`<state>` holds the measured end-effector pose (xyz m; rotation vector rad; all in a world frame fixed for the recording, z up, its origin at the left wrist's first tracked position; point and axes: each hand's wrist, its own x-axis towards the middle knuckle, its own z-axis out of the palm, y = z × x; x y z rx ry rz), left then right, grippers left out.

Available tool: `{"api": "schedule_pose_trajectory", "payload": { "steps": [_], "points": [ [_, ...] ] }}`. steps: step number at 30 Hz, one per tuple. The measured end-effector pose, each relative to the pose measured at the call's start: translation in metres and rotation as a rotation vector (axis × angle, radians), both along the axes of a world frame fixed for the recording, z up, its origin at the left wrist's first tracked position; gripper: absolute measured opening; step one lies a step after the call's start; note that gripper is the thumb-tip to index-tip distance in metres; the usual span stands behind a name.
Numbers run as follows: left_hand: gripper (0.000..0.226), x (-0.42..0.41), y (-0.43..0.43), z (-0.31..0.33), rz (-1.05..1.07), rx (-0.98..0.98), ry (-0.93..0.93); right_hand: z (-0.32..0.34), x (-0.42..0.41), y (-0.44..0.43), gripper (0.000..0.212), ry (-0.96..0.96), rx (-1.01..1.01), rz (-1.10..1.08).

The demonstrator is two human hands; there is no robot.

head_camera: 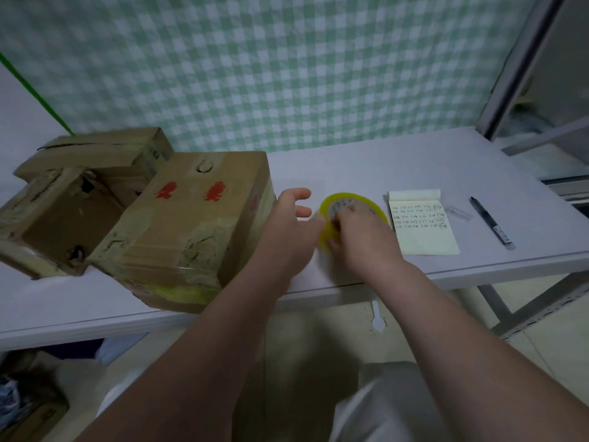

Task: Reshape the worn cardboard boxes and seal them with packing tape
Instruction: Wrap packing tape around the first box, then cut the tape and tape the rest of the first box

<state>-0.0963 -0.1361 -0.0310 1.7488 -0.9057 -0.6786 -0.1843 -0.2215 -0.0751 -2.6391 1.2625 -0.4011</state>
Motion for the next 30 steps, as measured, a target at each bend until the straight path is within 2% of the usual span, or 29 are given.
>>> {"api": "schedule_pose_trajectory", "payload": {
  "steps": [3,9,11,15,19,22,26,30],
  "points": [
    [0.026,0.003,0.01,0.004,-0.036,-0.03,0.023,-0.005,0.007,0.006,0.023,0.146,-0.033,0.01],
    [0.02,0.011,0.043,0.03,-0.125,-0.154,-0.018,-0.01,0.006,0.007,0.031,0.178,-0.008,0.032],
    [0.022,0.018,0.057,0.042,-0.114,-0.205,-0.063,-0.008,0.005,0.012,0.034,0.062,-0.028,0.031],
    [0.02,0.045,0.089,0.06,0.048,-0.253,-0.242,0.01,0.012,0.045,0.034,-0.383,-0.015,0.053],
    [0.015,0.08,0.113,0.057,0.054,-0.142,-0.58,0.031,0.027,0.085,0.052,-0.506,-0.001,0.203],
    [0.036,0.107,0.12,0.042,-0.029,0.085,-0.806,0.034,0.039,0.102,0.063,-0.473,0.017,0.309],
    [0.057,0.131,0.123,0.02,-0.099,0.286,-0.917,0.026,0.049,0.112,0.072,-0.416,0.063,0.348],
    [0.064,0.133,0.122,0.01,-0.125,0.291,-0.984,0.018,0.055,0.114,0.067,-0.429,0.011,0.319]
  ]
}}
